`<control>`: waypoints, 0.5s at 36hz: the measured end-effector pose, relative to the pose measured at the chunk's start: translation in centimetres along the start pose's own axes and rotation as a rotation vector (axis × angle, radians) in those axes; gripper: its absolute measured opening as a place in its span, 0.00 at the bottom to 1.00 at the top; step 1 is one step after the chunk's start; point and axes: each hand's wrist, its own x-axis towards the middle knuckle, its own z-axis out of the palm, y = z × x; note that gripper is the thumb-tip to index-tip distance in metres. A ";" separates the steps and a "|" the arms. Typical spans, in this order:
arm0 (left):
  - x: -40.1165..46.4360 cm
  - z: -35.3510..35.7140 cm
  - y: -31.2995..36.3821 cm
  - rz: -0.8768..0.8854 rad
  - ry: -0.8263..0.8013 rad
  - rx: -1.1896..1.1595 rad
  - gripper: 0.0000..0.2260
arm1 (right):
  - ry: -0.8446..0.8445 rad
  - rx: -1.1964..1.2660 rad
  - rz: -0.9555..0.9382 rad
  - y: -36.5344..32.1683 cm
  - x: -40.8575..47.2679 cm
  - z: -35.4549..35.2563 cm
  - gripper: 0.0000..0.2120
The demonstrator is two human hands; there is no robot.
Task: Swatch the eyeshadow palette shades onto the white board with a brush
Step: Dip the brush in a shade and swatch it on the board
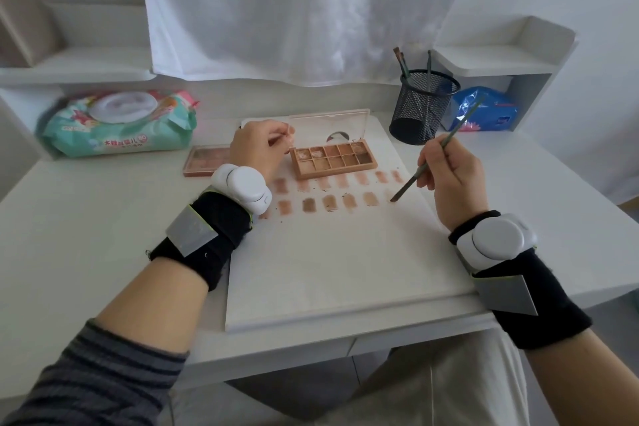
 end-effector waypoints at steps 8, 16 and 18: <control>0.0 0.0 -0.1 0.000 0.006 -0.003 0.05 | 0.012 -0.018 -0.001 0.1 0.1 0.1 0.12; 0.1 0.1 -0.1 0.002 0.005 0.001 0.06 | -0.028 -0.023 0.019 0.1 0.1 0.1 0.12; 0.1 0.1 -0.1 0.004 0.004 0.002 0.06 | -0.009 -0.022 0.011 0.1 0.1 0.0 0.13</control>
